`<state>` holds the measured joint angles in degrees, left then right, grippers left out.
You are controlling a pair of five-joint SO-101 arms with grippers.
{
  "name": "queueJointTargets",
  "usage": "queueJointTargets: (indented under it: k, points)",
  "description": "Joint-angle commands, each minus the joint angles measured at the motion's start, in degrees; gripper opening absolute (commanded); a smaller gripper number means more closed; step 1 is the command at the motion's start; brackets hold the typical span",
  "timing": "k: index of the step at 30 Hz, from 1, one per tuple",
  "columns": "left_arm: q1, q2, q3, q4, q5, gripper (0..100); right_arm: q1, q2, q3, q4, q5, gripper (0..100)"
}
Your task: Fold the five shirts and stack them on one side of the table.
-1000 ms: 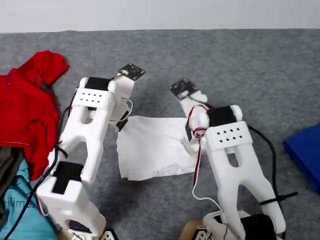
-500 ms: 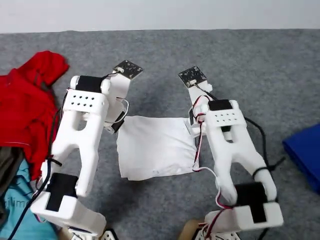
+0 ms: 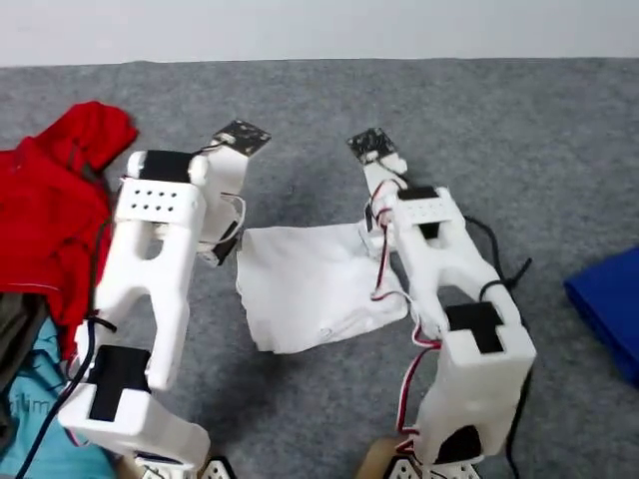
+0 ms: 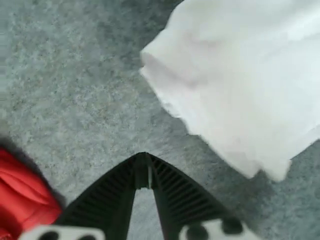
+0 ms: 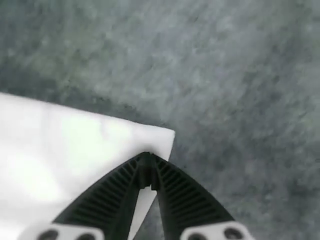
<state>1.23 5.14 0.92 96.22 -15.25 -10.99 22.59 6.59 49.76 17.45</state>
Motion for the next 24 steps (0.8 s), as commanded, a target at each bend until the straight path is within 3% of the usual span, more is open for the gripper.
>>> queueJointTargets:
  k: [1, 13, 24]
  points:
    - [-2.5, -3.1, -1.9, 0.5, -0.2, 0, 0.0, -0.4, -8.6, 5.8, 0.0, 0.9]
    - [-4.1, -5.6, -2.2, 0.5, -0.3, 0, -0.7, -1.2, -25.2, 43.2, -0.4, 0.9]
    - [-5.2, -16.3, -1.9, 0.4, 2.1, 0, -0.4, -15.5, -20.7, 52.5, -5.0, 0.9]
